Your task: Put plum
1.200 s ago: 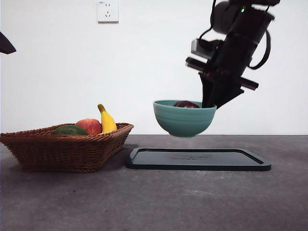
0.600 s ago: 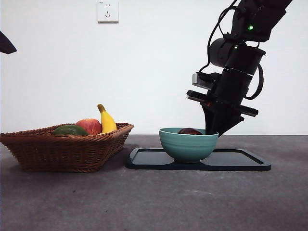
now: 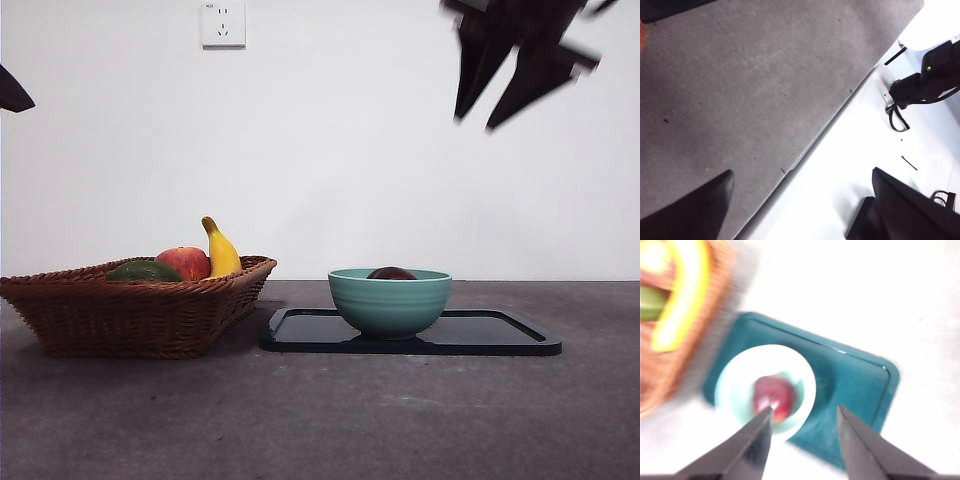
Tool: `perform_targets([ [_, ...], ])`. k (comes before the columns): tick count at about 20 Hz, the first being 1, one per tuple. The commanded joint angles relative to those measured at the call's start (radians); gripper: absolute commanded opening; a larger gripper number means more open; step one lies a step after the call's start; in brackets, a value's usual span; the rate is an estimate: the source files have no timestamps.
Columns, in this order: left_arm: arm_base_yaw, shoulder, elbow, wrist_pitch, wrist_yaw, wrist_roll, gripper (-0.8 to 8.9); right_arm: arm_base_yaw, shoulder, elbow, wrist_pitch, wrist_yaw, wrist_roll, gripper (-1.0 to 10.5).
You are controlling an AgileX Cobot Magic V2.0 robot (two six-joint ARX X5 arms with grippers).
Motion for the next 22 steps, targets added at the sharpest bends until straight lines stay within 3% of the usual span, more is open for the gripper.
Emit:
perform_targets([
  [1, -0.002, 0.005, 0.012, 0.010, 0.004, 0.021, 4.33, 0.006, -0.109, 0.015, -0.051, -0.001, -0.015, 2.0],
  [5, -0.002, 0.005, 0.012, 0.026, 0.004, 0.024, 4.33, 0.008, -0.335, -0.122, -0.081, -0.017, -0.015, 2.0],
  [12, -0.002, 0.005, 0.012, 0.050, 0.004, 0.024, 4.33, 0.039, -0.674, -0.525, -0.053, -0.186, -0.014, 2.0],
  [17, -0.002, 0.005, 0.012, 0.069, 0.004, 0.024, 4.33, 0.075, -0.818, -0.721, -0.027, -0.243, -0.014, 2.0],
  [22, -0.002, 0.005, 0.012, 0.079, 0.004, 0.024, 4.33, 0.077, -0.852, -0.771, -0.002, -0.267, -0.011, 2.0],
])
